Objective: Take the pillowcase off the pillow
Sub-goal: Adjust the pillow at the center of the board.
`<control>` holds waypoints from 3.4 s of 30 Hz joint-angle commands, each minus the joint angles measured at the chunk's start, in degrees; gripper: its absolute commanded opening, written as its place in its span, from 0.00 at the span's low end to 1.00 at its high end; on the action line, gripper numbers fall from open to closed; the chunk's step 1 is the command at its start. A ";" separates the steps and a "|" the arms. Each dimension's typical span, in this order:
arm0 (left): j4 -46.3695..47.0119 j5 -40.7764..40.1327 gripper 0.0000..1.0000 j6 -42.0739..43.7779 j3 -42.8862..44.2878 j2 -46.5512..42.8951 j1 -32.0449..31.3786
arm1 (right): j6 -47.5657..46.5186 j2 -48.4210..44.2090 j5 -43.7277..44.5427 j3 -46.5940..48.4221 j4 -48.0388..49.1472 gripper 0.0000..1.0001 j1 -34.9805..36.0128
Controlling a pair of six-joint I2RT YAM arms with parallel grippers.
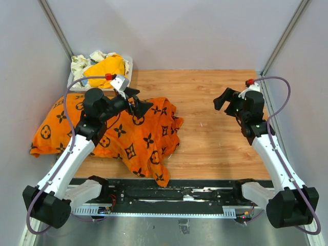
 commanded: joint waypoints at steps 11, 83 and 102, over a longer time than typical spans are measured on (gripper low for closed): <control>7.34 17.81 0.99 11.07 0.27 -1.09 -4.75 | -0.19 11.51 -3.17 7.03 4.72 0.99 12.93; -6.80 -48.34 0.00 -16.82 0.75 1.44 -3.65 | 9.07 3.01 -22.74 -7.70 17.78 0.01 1.15; 4.55 -54.46 0.00 2.95 25.24 19.69 -4.68 | 4.65 9.19 -12.87 0.88 22.59 0.01 13.61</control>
